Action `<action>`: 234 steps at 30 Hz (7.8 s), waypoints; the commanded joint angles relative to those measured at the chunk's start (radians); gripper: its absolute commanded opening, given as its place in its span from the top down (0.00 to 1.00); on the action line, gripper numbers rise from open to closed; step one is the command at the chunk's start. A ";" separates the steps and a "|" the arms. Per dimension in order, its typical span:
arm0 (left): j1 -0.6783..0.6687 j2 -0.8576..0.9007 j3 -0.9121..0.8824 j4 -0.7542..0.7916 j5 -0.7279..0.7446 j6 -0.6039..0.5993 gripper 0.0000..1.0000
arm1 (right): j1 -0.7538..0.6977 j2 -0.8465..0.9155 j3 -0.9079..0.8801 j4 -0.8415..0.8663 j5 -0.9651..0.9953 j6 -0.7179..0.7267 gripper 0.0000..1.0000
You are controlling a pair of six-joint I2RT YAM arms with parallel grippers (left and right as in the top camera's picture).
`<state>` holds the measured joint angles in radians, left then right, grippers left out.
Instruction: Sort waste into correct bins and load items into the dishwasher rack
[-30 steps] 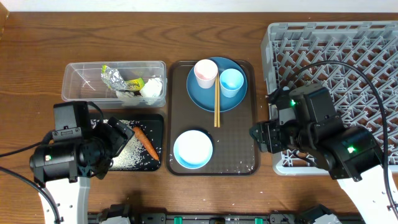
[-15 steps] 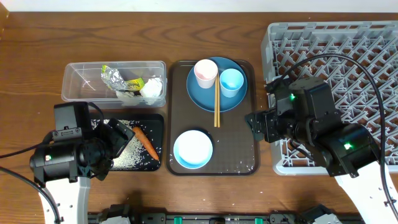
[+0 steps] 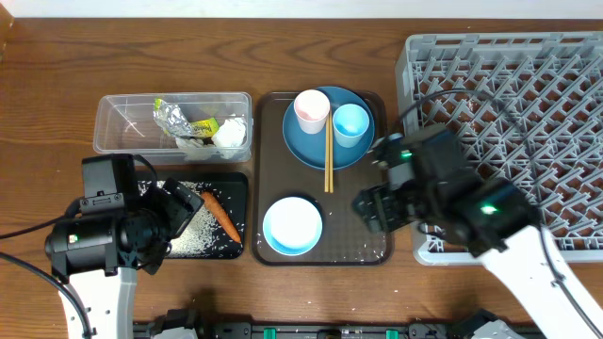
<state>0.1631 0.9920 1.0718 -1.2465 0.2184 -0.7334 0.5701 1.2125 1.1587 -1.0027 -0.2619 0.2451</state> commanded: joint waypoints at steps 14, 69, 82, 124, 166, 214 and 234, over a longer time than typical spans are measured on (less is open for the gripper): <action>0.006 0.008 -0.010 -0.003 -0.208 0.131 0.02 | 0.359 0.311 -0.012 0.287 0.082 0.029 0.36; 0.006 0.008 -0.010 -0.003 -0.208 0.131 0.02 | 0.557 0.574 -0.064 0.539 0.262 0.024 0.53; 0.006 0.008 -0.010 -0.003 -0.208 0.131 0.02 | 0.557 0.574 -0.109 0.610 0.285 0.024 0.51; 0.006 0.008 -0.010 -0.003 -0.208 0.131 0.02 | 0.556 0.552 -0.115 0.700 0.208 0.024 0.99; 0.006 0.009 -0.010 -0.003 -0.208 0.131 0.02 | -0.754 0.090 -0.095 1.080 -0.505 0.247 0.99; 0.006 0.009 -0.010 -0.003 -0.208 0.131 0.02 | -0.790 0.924 -0.095 2.030 -0.690 0.615 0.99; 0.006 0.009 -0.010 -0.003 -0.208 0.131 0.02 | -0.891 0.923 -0.095 1.997 -0.892 0.686 0.69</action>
<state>0.1631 1.0004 1.0664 -1.2488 0.0223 -0.6201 -0.2966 2.1258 1.0668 0.9916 -1.1053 0.9104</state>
